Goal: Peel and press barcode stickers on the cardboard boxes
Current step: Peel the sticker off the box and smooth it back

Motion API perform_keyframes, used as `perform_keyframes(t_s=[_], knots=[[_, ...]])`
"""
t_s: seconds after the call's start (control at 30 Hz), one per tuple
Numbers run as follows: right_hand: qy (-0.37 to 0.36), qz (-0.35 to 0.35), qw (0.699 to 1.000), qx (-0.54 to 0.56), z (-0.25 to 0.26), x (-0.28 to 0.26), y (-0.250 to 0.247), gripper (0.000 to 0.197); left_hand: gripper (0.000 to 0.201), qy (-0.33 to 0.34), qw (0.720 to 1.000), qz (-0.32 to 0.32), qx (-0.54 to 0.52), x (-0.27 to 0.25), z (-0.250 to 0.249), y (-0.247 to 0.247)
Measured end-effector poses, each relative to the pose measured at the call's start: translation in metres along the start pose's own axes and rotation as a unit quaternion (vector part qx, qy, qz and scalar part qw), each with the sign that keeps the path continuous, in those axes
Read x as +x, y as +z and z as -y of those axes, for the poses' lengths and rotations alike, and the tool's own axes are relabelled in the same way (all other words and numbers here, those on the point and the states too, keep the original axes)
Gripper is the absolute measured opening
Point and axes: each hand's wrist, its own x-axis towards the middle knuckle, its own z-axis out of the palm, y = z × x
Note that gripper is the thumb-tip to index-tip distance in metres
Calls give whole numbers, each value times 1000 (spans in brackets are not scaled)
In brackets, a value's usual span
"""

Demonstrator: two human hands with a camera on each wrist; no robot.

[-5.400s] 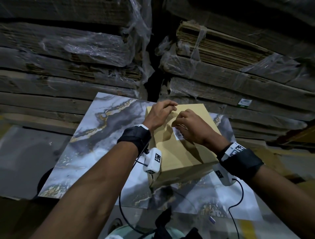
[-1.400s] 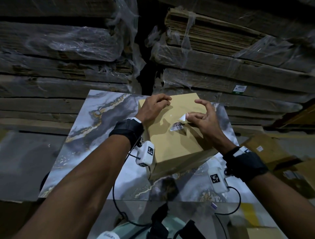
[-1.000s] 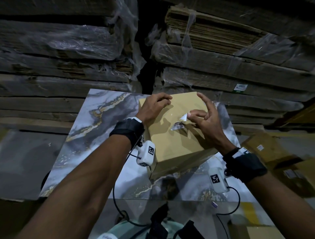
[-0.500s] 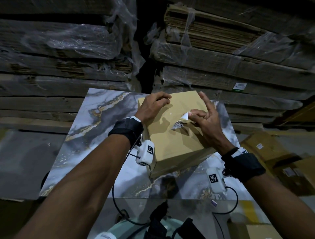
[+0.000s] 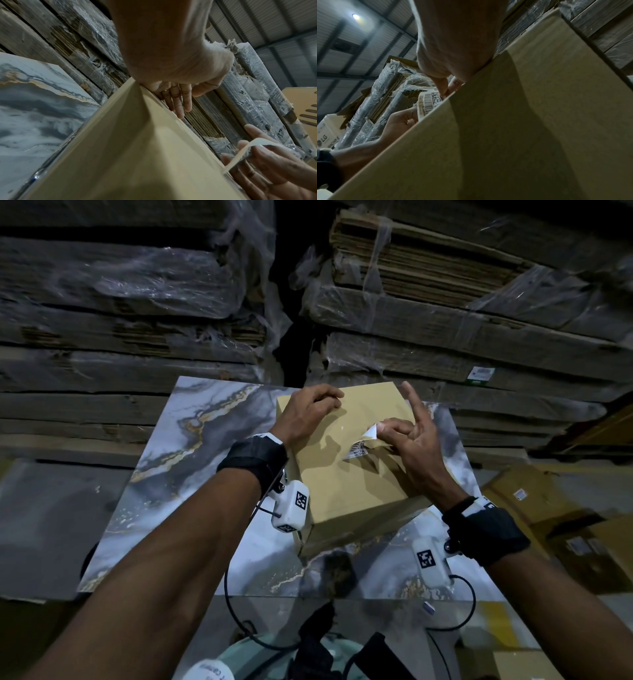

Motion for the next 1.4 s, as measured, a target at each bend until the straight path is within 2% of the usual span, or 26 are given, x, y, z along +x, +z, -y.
perform_keyframes(t_s=[0.33,0.9,1.0,1.07,1.17,1.2,1.27,1.33,1.4], knots=[[5,-2,1000,5,-1,-1,0,87,58,-4,1000,2,5,1,1,-1],[40,-34,998,45,8,-3,5,83,66,-1,1000,5,9,-1,0,-1],[38,-28,999,11,6,-1,5,81,66,-1,1000,8,15,-1,0,-1],[10,-15,998,-64,7,3,7,79,67,-1,1000,8,19,-1,-1,-1],[-75,1,979,-187,16,11,13,77,68,1,1000,6,16,-2,-2,0],[-120,15,965,-234,20,14,14,76,68,1,1000,5,15,-3,-2,0],[-198,47,916,-345,26,16,15,74,66,1,1000,4,11,-3,-1,1],[-244,75,869,-424,27,19,11,76,63,7,1000,5,11,-2,0,2],[-254,90,855,-443,23,19,7,81,54,19,1000,9,23,-1,2,2]])
